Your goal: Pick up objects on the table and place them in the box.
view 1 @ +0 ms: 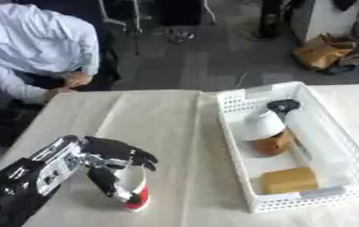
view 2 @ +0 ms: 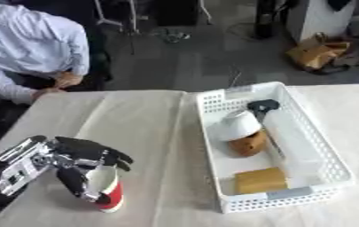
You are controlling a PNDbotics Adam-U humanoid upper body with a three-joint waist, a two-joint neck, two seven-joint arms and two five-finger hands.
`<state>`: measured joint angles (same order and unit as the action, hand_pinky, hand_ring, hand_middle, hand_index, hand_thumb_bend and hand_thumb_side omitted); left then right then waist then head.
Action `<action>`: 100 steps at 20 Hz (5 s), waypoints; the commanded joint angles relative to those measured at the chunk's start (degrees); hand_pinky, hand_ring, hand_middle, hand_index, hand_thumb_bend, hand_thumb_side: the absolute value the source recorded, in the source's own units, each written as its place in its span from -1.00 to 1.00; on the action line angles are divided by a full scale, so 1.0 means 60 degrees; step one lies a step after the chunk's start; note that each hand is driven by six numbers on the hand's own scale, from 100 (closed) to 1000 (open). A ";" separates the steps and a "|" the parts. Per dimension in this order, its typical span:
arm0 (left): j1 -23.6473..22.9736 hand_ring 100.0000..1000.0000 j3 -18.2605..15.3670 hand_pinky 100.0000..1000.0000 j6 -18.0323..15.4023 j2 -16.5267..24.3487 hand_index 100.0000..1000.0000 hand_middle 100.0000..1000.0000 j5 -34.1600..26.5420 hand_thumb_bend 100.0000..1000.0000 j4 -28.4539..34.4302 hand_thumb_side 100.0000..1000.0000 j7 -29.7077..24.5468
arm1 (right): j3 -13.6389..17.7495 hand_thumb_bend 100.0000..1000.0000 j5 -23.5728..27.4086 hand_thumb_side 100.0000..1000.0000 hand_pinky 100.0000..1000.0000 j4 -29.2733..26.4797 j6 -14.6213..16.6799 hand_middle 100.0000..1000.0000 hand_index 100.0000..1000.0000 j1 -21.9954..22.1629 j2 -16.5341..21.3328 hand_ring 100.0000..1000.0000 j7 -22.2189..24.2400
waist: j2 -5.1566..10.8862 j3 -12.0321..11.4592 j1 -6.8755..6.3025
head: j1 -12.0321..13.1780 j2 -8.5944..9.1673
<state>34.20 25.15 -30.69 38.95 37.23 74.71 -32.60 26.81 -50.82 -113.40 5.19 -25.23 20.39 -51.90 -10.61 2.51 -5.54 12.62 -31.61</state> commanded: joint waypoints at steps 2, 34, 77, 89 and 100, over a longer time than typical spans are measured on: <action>0.0175 1.00 0.0007 0.21 -0.3321 0.0192 1.00 1.00 -0.0011 -0.15 0.0092 0.79 -0.3227 | 0.0060 -1.00 0.0043 0.80 0.33 -0.0199 -0.0004 0.25 0.16 -0.0169 0.0181 0.55 -0.0011 | 0.0133 0.0015 0.0036 | 0.0058 0.0055; 0.0317 0.64 -0.0049 -0.32 -0.3202 0.0124 0.77 0.61 -0.0012 -0.85 -0.0325 0.38 -0.3227 | 0.0155 -1.00 0.0075 0.66 0.33 -0.0199 -0.0001 0.23 0.15 -0.0232 0.0243 0.54 -0.0011 | 0.0135 0.0069 -0.0008 | 0.0049 0.0024; 0.1193 1.00 0.0346 1.00 -0.3546 0.0684 1.00 1.00 0.3027 0.33 -0.0617 0.84 -0.3227 | 0.0196 -1.00 0.0205 0.58 0.34 -0.0199 0.0110 0.22 0.15 -0.0230 0.0312 0.54 -0.0011 | 0.0270 0.0148 -0.0219 | 0.0164 -0.0085; 0.1341 1.00 0.0370 1.00 -0.3547 0.0648 1.00 1.00 0.3323 0.21 -0.0545 0.74 -0.3227 | 0.0205 -1.00 0.0174 0.57 0.36 -0.0199 0.0066 0.21 0.14 -0.0222 0.0293 0.54 -0.0011 | 0.0249 0.0160 -0.0215 | 0.0168 -0.0036; 0.1275 1.00 0.0909 0.66 -0.3547 0.0522 1.00 1.00 0.3198 0.24 -0.1122 0.83 -0.3227 | 0.0202 -1.00 -0.0001 0.55 0.37 -0.0199 -0.0027 0.20 0.13 -0.0274 0.0311 0.54 -0.0011 | 0.0236 0.0187 -0.0212 | 0.0188 -0.0049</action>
<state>41.26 30.19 -31.62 40.59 56.15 68.53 -31.67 27.87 -50.36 -113.40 5.27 -26.07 20.48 -51.93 -9.93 3.61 -7.06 13.52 -31.65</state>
